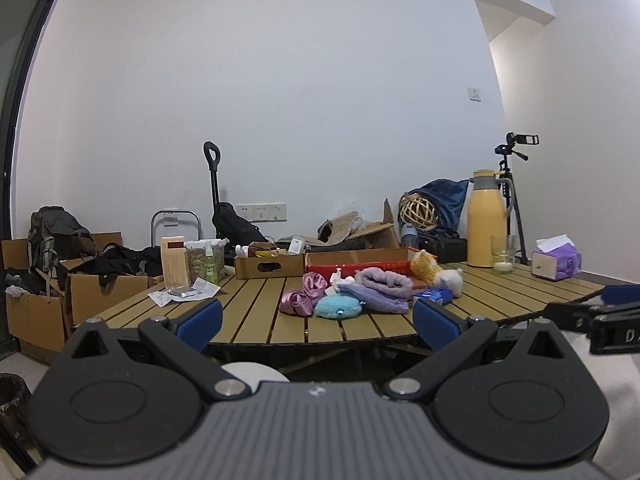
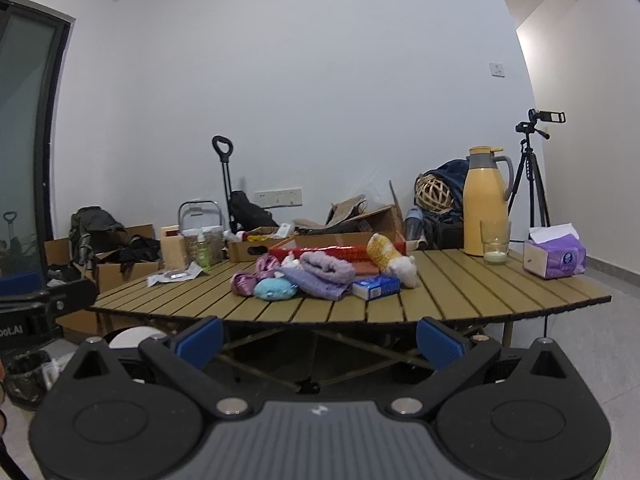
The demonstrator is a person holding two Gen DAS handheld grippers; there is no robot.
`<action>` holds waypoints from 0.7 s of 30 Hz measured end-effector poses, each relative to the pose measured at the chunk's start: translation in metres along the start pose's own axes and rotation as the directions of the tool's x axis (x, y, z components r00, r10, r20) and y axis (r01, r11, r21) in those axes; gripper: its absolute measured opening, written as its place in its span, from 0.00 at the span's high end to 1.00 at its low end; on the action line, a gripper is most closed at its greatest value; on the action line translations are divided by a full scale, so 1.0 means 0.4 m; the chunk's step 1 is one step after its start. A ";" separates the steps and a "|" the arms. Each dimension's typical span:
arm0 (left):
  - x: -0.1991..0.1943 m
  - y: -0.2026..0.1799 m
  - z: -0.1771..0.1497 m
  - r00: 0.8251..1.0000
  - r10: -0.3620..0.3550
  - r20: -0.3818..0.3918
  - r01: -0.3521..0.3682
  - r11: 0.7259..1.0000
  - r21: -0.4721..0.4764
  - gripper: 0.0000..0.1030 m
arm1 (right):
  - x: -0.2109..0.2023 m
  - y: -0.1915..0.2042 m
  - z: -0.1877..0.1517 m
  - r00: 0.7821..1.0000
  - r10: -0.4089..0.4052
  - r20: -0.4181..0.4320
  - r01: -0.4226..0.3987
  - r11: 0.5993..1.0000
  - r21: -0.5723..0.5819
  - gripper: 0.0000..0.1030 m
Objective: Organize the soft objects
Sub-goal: 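Reach both grippers to the yellow-and-white plush hamster and close on it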
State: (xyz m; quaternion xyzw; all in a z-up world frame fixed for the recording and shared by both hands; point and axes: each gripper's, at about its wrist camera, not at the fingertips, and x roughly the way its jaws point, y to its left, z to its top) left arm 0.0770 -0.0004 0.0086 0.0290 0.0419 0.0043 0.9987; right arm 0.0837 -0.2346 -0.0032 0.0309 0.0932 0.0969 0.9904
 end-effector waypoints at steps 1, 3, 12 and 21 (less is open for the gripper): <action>0.021 0.003 -0.002 1.000 -0.001 -0.016 0.001 1.000 -0.005 0.00 | 0.015 -0.007 0.004 1.000 -0.010 0.005 0.010 1.000 0.000 0.00; 0.065 0.013 -0.007 0.999 -0.011 -0.053 0.009 0.999 -0.034 0.00 | 0.042 -0.022 0.012 1.000 -0.028 0.013 0.028 1.000 0.005 0.00; 0.230 0.010 -0.014 0.997 -0.033 -0.068 0.032 0.999 -0.015 0.00 | 0.212 -0.127 0.037 0.996 -0.090 0.019 0.088 0.992 0.089 0.00; 0.468 -0.027 0.047 0.998 -0.050 -0.045 0.051 0.999 0.016 0.00 | 0.429 -0.225 0.098 0.999 -0.045 -0.027 0.049 0.981 0.186 0.00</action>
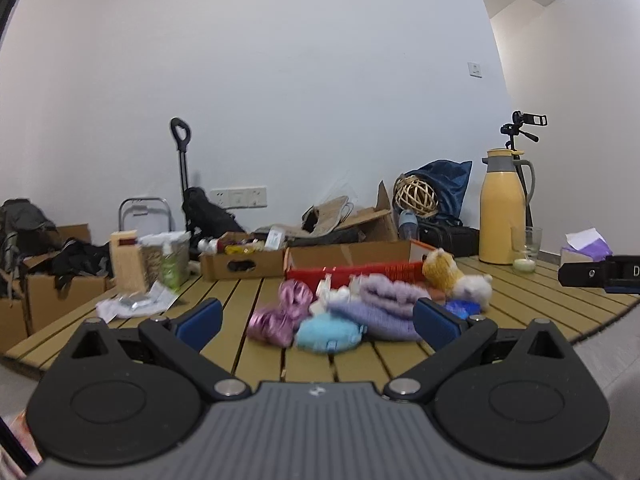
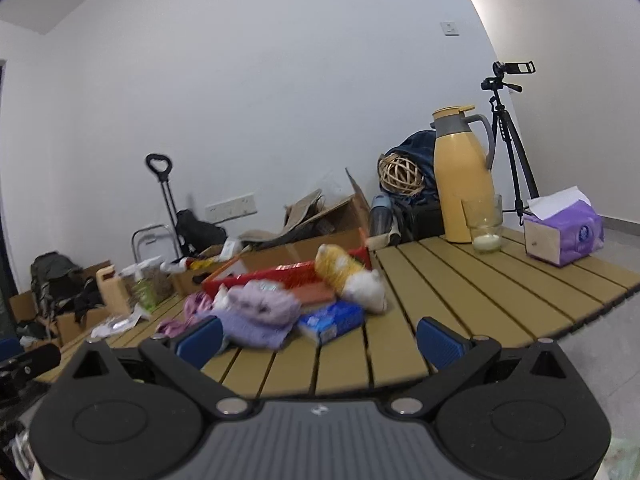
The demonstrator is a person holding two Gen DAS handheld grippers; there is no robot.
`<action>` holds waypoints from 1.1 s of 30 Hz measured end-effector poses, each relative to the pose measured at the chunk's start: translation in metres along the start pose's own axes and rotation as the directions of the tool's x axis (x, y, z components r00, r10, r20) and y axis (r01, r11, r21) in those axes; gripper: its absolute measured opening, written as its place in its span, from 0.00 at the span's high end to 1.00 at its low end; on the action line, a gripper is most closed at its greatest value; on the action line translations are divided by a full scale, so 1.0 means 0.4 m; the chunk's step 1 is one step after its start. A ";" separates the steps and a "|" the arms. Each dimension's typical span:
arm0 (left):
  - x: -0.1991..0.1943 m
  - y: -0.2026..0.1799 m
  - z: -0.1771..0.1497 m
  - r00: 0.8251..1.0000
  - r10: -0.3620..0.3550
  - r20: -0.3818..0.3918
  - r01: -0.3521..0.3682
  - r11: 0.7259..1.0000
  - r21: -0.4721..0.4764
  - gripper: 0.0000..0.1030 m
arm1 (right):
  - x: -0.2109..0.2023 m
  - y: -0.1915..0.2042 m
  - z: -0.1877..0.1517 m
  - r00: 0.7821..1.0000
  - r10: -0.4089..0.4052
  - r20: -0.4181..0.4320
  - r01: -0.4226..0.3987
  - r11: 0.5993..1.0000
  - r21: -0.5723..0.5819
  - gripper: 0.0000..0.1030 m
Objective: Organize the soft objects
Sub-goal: 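Reach both grippers to the yellow-and-white plush hamster and close on it, then lift the plush hamster with both grippers and carry it over the red tray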
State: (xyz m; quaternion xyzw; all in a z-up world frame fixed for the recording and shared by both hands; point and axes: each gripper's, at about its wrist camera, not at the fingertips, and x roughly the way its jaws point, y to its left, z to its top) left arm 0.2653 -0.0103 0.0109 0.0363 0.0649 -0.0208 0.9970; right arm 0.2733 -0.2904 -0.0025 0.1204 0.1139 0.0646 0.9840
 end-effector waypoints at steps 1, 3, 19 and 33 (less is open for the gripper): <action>0.030 -0.008 0.010 1.000 -0.008 0.005 0.008 1.000 0.005 0.00 | 0.027 -0.010 0.015 1.000 0.009 -0.009 -0.009 1.000 0.013 0.00; 0.100 -0.028 0.030 1.000 -0.023 0.012 0.022 1.000 0.022 0.00 | 0.096 -0.034 0.043 1.000 -0.002 -0.017 0.002 1.000 0.031 0.00; 0.851 -0.327 0.112 0.910 -0.308 -0.277 0.315 0.949 -0.020 0.19 | 0.702 -0.217 0.090 0.949 -0.003 -0.315 0.072 0.975 0.209 0.11; 0.882 -0.260 0.054 0.853 -0.466 -0.235 0.429 0.883 -0.192 0.66 | 0.740 -0.232 0.055 0.925 0.167 -0.343 -0.062 0.953 0.295 0.40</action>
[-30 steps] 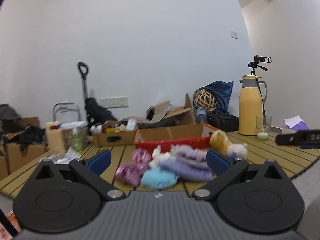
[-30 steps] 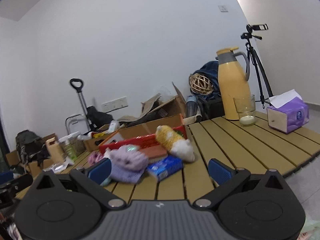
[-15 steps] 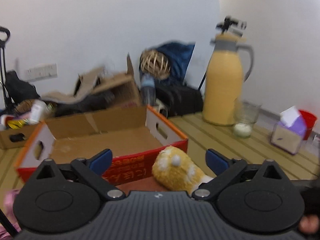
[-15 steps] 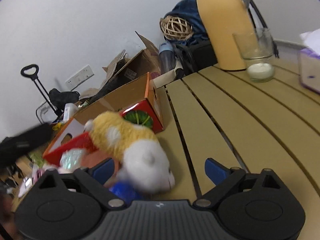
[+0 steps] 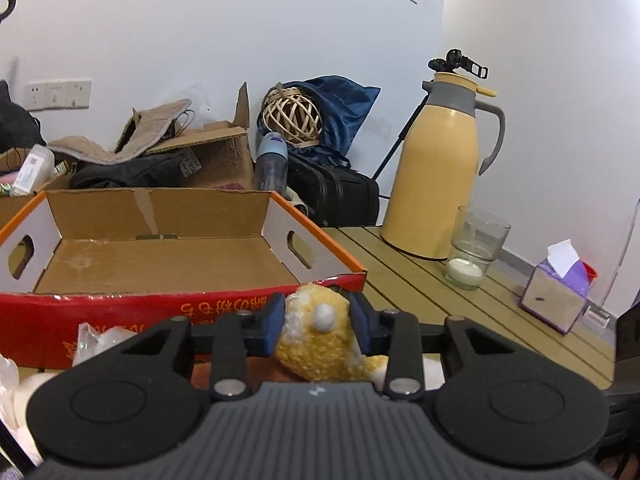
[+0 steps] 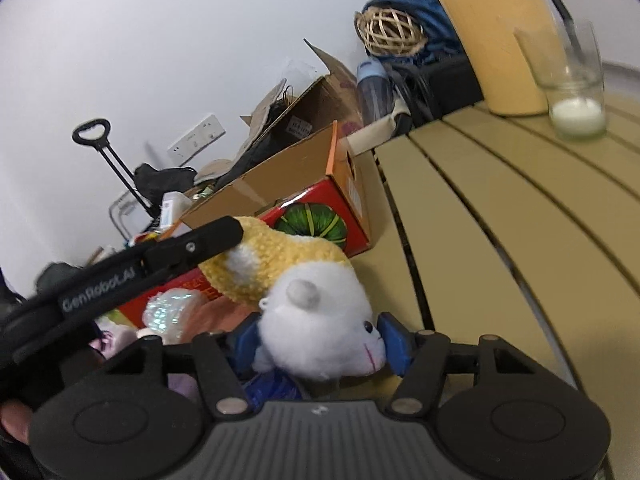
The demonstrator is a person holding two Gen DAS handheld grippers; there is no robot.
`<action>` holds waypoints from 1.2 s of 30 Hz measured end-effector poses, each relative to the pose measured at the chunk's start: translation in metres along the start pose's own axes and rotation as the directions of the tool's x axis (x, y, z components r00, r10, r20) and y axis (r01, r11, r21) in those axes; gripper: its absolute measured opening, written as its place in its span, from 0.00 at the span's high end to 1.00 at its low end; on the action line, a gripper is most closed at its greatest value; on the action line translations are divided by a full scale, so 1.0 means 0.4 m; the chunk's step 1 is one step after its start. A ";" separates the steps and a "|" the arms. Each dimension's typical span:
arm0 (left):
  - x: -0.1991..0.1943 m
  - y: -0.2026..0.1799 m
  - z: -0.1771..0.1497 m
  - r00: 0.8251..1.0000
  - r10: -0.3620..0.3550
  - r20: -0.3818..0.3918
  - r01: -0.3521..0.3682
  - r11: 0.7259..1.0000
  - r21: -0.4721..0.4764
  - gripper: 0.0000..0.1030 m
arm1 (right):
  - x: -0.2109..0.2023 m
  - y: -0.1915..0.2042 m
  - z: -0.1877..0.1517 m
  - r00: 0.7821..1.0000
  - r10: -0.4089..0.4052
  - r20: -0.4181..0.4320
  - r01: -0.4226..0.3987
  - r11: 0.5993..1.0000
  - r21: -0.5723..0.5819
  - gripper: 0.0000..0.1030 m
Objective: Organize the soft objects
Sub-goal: 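Lift the plush hamster with both grippers and carry it over the red tray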
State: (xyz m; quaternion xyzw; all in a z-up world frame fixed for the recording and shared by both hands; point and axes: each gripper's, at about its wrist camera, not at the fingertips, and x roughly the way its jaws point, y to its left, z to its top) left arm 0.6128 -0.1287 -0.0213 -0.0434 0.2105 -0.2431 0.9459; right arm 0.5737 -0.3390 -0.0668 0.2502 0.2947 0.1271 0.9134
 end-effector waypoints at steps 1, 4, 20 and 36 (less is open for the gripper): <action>-0.001 0.001 0.000 1.000 -0.002 0.000 0.002 1.000 -0.001 0.66 | -0.001 -0.007 0.000 1.000 0.013 -0.004 -0.013 1.000 0.016 0.42; -0.008 0.001 0.003 1.000 -0.016 0.005 0.016 1.000 -0.008 0.68 | -0.004 -0.014 0.002 1.000 0.026 -0.007 -0.026 0.999 0.033 0.46; -0.467 -0.126 0.083 0.978 -0.044 0.202 0.047 0.999 -0.008 0.70 | -0.375 0.264 -0.063 0.952 -0.026 0.304 0.126 0.941 -0.313 0.48; -0.697 -0.118 0.133 0.964 -0.039 0.262 0.065 0.994 -0.093 0.70 | -0.624 0.494 -0.119 0.919 0.036 0.393 0.161 0.875 -0.456 0.49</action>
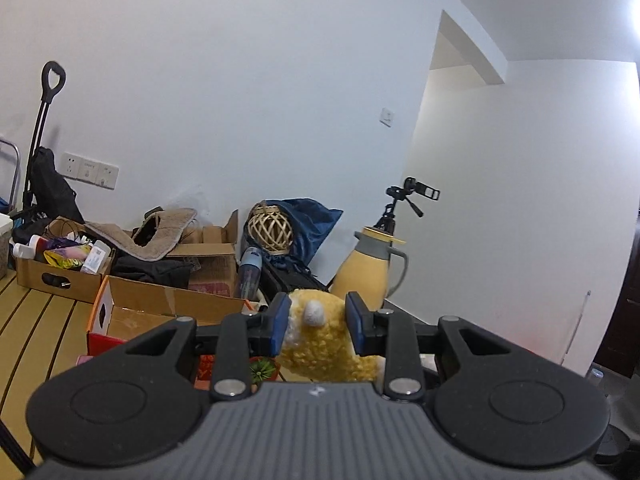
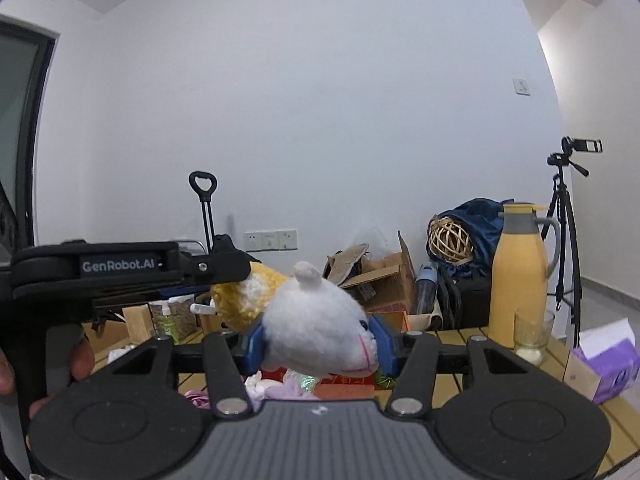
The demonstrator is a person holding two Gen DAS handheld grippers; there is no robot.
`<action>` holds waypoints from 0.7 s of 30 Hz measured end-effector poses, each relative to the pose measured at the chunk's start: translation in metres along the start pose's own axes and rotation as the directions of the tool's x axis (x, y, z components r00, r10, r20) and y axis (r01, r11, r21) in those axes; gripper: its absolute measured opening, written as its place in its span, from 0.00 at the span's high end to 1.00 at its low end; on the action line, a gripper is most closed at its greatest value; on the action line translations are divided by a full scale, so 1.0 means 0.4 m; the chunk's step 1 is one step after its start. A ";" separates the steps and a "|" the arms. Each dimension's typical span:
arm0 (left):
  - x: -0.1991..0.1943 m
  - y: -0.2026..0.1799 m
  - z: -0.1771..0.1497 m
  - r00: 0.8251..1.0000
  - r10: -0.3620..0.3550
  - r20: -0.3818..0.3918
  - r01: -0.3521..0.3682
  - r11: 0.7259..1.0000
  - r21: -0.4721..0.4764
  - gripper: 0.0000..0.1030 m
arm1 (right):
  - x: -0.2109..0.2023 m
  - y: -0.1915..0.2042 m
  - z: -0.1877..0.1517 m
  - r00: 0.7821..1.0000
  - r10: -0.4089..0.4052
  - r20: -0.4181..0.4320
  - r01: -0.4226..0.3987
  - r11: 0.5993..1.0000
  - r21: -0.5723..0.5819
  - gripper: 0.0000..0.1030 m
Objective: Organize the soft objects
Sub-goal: 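Lift the plush hamster with both grippers and carry it over the red tray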
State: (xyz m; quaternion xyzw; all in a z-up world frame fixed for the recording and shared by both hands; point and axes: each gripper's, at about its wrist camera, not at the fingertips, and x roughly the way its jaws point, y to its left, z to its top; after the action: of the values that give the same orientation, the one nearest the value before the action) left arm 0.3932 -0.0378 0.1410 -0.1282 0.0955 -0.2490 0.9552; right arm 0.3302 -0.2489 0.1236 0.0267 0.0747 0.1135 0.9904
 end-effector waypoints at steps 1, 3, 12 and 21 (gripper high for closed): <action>0.022 0.013 0.005 1.000 0.004 -0.004 -0.004 1.000 -0.001 0.70 | 0.012 0.002 0.005 1.000 -0.001 0.000 0.001 1.000 -0.008 0.49; 0.076 0.042 0.015 1.000 0.009 -0.015 -0.009 1.000 -0.005 0.70 | 0.057 -0.005 0.019 1.000 -0.004 -0.007 0.004 1.000 -0.020 0.49; 0.471 0.253 0.061 0.988 0.051 -0.147 -0.062 0.996 -0.068 0.70 | 0.446 -0.071 0.049 0.996 -0.016 -0.090 0.010 0.998 -0.065 0.49; 0.896 0.413 0.032 0.945 0.090 -0.314 -0.125 0.988 -0.092 0.74 | 0.905 -0.217 0.045 0.970 -0.023 -0.244 0.013 0.999 -0.042 0.50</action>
State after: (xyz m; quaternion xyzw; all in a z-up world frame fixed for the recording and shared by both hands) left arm 0.7783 -0.0753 0.0624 -0.1350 0.2643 -0.2080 0.9320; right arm 0.7008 -0.2510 0.0838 -0.0079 0.1939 0.1085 0.9750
